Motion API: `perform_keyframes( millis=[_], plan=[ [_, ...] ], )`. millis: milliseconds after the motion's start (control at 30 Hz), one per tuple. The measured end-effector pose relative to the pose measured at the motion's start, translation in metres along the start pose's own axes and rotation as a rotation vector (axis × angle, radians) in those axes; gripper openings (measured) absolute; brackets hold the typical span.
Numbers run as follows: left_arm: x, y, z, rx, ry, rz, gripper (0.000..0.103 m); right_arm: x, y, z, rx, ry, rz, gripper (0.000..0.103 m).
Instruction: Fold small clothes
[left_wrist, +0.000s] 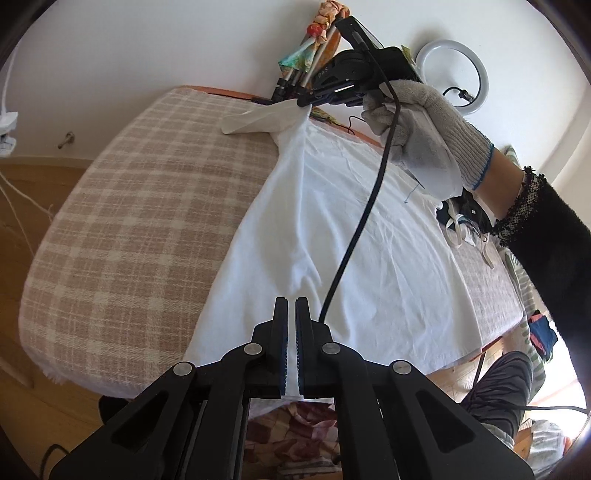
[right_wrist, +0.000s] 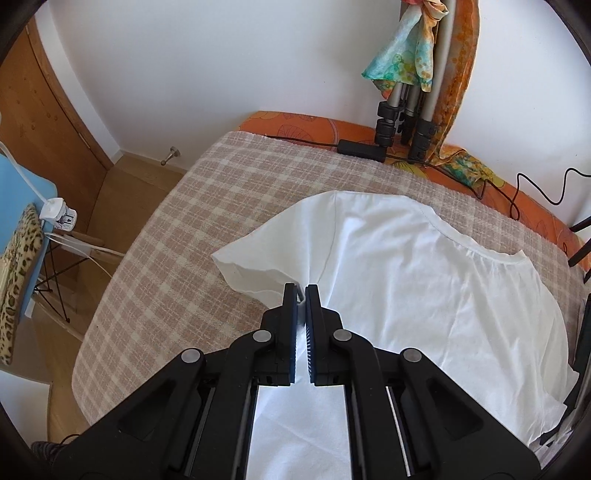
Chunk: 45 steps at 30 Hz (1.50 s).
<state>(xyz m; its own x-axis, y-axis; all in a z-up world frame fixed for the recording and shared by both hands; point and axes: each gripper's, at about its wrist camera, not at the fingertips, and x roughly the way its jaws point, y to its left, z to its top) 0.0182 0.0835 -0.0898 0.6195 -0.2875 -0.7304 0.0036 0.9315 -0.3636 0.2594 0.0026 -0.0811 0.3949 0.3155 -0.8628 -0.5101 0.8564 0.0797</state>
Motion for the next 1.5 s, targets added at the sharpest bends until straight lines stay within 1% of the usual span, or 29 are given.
perform_keyframes(
  millis=[33,100,167,233,267,333,367,400,433,500,667,733,800,900,1033,1167,1267,1333,1367,1400,1500],
  plan=[
    [0.002,0.007,0.001,-0.006,-0.003,0.036,0.014,-0.001,-0.001,-0.001,-0.003,-0.003,0.004,0.005],
    [0.011,0.021,0.000,-0.011,0.024,0.121,0.040,0.002,0.000,-0.001,-0.006,-0.003,0.013,0.005],
    [0.020,0.030,-0.005,-0.006,0.063,0.161,0.041,0.005,0.003,-0.003,-0.011,-0.001,0.020,0.005],
    [0.029,0.031,-0.011,0.018,0.098,0.185,0.041,0.007,0.005,-0.003,-0.017,0.002,0.022,0.005],
    [0.032,0.029,-0.014,0.036,0.107,0.194,0.041,0.008,0.006,-0.002,-0.019,0.004,0.023,0.005],
    [0.034,0.023,-0.016,0.091,0.097,0.218,0.041,0.009,0.007,-0.002,-0.022,0.006,0.024,0.005],
    [0.035,0.021,-0.016,0.105,0.096,0.219,0.035,0.010,0.007,-0.002,-0.021,0.005,0.025,0.005],
    [0.036,0.021,-0.016,0.107,0.090,0.213,0.014,0.010,0.006,-0.001,-0.018,0.006,0.027,0.005],
    [0.035,0.022,-0.016,0.103,0.090,0.201,0.006,0.010,0.006,-0.001,-0.015,0.006,0.029,0.005],
    [0.029,0.023,-0.015,0.083,0.079,0.150,0.003,0.011,0.004,-0.002,-0.007,0.007,0.032,0.005],
    [0.009,0.000,-0.009,0.072,0.033,-0.024,0.003,0.007,-0.006,-0.004,0.003,0.010,0.028,0.005],
    [0.006,-0.015,-0.005,0.091,0.026,-0.072,0.003,0.003,-0.013,-0.006,0.009,0.007,0.023,0.005],
    [0.007,-0.026,-0.005,0.099,0.039,-0.125,0.003,-0.002,-0.022,-0.007,0.016,0.004,0.013,0.005],
    [0.016,-0.042,-0.004,0.114,0.074,-0.179,0.003,-0.009,-0.039,-0.012,0.034,0.002,-0.001,0.005],
    [0.027,-0.069,-0.006,0.170,0.105,-0.207,0.003,-0.017,-0.066,-0.020,0.063,0.005,-0.031,0.005],
    [0.044,-0.092,-0.006,0.217,0.151,-0.230,0.002,-0.016,-0.088,-0.027,0.102,0.007,-0.049,0.005],
    [0.058,-0.108,-0.011,0.262,0.208,-0.223,0.003,-0.002,-0.100,-0.034,0.106,0.058,-0.108,0.006],
    [0.063,-0.116,-0.016,0.291,0.245,-0.218,0.014,0.002,-0.109,-0.040,0.100,0.075,-0.142,0.017],
    [0.063,-0.119,-0.017,0.305,0.251,-0.216,0.022,0.000,-0.114,-0.043,0.099,0.077,-0.144,0.029],
    [0.062,-0.121,-0.018,0.316,0.249,-0.218,0.024,-0.005,-0.118,-0.045,0.097,0.067,-0.147,0.038],
    [0.050,-0.118,-0.016,0.328,0.221,-0.226,0.024,-0.029,-0.128,-0.049,0.096,0.004,-0.133,0.038]
  ],
)
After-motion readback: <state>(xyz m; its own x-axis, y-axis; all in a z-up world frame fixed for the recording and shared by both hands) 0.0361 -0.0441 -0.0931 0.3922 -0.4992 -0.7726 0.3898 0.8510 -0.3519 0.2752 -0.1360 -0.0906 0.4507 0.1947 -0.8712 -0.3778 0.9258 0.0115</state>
